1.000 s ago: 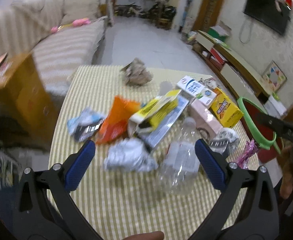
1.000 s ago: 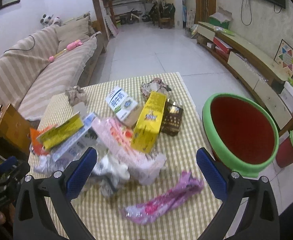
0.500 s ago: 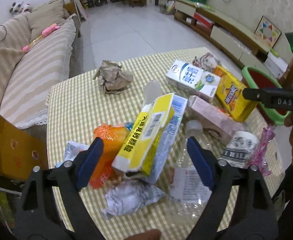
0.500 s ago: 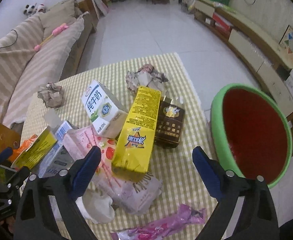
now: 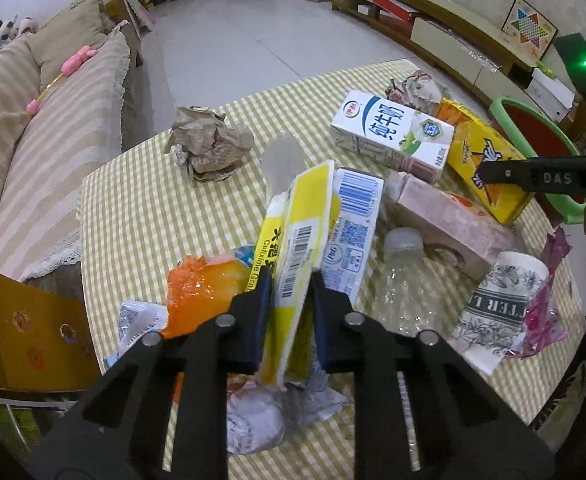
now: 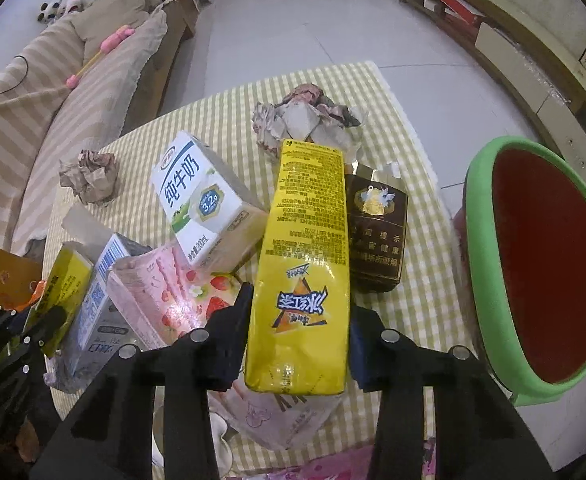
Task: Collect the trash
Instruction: 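Carry both cartons over the green-rimmed bucket and open both tools to drop them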
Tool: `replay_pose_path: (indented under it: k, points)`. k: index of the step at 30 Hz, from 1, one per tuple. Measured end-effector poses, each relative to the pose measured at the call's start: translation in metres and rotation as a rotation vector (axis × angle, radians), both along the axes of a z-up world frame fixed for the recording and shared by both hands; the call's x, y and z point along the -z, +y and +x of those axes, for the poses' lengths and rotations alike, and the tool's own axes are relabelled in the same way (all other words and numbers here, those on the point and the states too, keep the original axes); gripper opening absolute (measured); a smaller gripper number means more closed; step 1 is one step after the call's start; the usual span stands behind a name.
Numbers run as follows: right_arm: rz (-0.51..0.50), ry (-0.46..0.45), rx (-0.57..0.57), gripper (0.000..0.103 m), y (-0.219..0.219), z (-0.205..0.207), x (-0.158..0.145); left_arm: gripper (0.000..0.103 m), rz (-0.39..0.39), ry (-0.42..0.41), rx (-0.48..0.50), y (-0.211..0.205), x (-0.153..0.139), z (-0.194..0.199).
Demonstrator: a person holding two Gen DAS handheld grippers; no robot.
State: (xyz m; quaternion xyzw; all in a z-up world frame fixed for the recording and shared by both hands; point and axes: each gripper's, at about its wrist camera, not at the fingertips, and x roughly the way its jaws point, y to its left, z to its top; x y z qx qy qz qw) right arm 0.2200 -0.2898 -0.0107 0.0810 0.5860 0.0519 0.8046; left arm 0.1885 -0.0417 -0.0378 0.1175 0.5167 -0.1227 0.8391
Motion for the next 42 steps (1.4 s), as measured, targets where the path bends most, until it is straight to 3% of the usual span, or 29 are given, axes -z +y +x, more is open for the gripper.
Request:
replay_pose_path:
  k: [5, 17, 22, 28, 33, 42]
  points:
    - [0.017, -0.051, -0.003, 0.038, -0.006, -0.008, -0.02, 0.015, -0.02, -0.041, -0.016, 0.002, -0.014, -0.006]
    - [0.054, -0.179, -0.058, 0.038, -0.011, -0.043, -0.078, 0.015, -0.213, -0.13, -0.117, 0.011, -0.068, -0.021]
    - [0.059, -0.226, -0.048, 0.038, -0.026, -0.056, -0.099, 0.015, -0.263, -0.151, -0.102, -0.002, -0.089, -0.022]
    - [0.038, -0.261, 0.025, 0.038, -0.069, -0.066, -0.114, 0.015, -0.342, -0.14, -0.02, -0.047, -0.101, -0.013]
    - [0.013, -0.274, 0.122, 0.038, -0.118, -0.072, -0.118, 0.015, -0.411, -0.113, 0.066, -0.109, -0.105, -0.002]
    - [-0.024, -0.261, 0.297, 0.038, -0.202, -0.082, -0.109, 0.015, -0.456, -0.062, 0.205, -0.217, -0.099, 0.012]
